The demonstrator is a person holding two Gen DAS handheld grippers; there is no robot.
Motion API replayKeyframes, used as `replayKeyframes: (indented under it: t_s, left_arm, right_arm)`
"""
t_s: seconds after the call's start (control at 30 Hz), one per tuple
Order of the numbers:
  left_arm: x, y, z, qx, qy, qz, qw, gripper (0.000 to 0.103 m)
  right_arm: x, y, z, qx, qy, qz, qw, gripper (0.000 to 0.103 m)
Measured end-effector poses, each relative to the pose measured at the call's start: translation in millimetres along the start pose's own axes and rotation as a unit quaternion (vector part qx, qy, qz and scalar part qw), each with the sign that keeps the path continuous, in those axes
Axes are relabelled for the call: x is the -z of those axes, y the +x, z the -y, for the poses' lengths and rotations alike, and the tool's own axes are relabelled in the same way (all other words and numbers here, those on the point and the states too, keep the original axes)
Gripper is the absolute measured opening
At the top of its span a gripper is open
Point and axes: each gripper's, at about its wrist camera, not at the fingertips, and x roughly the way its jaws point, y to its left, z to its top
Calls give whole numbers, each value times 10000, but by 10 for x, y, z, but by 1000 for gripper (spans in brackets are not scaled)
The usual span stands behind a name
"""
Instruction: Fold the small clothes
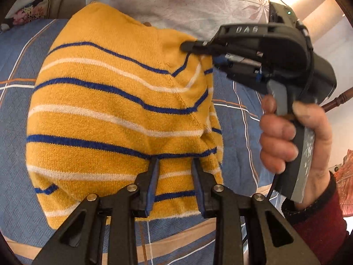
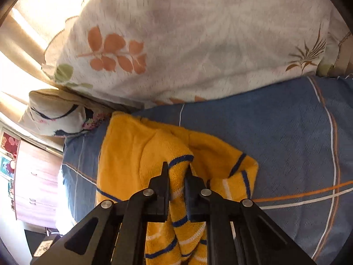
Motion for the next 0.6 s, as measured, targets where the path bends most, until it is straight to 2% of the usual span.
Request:
replayKeyframes:
  t_s: [0.03, 0.07, 0.13, 0.17, 0.2, 0.27, 0.3, 0.4, 0.47, 0.5, 0.57, 0.6]
  left_arm:
    - [4, 1, 19, -35, 55, 3, 10000, 29]
    - [7, 0, 36, -62, 106, -11, 9999, 29]
    - [6, -33, 79, -129, 179, -108, 9997, 29]
    - [8, -91, 104, -114, 210, -160, 9996, 29]
    - [12, -188, 125, -12, 269, -164, 9995, 29]
    - [29, -425, 124, 223, 344, -87, 9991, 29]
    - [34, -550, 91, 281, 359, -31, 9990, 29]
    - [29, -865, -173, 187, 106, 180, 9996, 36]
    - [-17, -968, -379, 122, -227, 270, 9993, 37]
    - [-42, -998, -449, 79, -340, 342, 9988, 37]
    - [-78, -1067, -598, -19, -547, 495, 9973, 37]
    - [-104, -1075, -667, -9, -664, 531, 9964, 37]
  right_arm:
    - [-9, -3, 17, 200, -11, 123, 9997, 13]
    - [-3, 57, 32, 686, -117, 156, 9975, 13]
    - [31, 234, 64, 1398, -341, -150, 9895, 13]
    - [63, 254, 98, 1466, -356, -241, 9883, 13]
    - [88, 182, 119, 1401, -275, -136, 9897, 14]
    - [134, -36, 161, 1291, -9, 104, 9916, 23]
    - [171, -172, 179, 1134, 125, 210, 9932, 32]
    - [345, -479, 148, 377, 363, 402, 9978, 44]
    - [473, -518, 69, -18, 357, 276, 9990, 45]
    - [550, -475, -2, -100, 291, 149, 9994, 47]
    - [682, -306, -120, 92, 72, -97, 9999, 47]
    - [742, -182, -169, 268, -107, -237, 9993, 41]
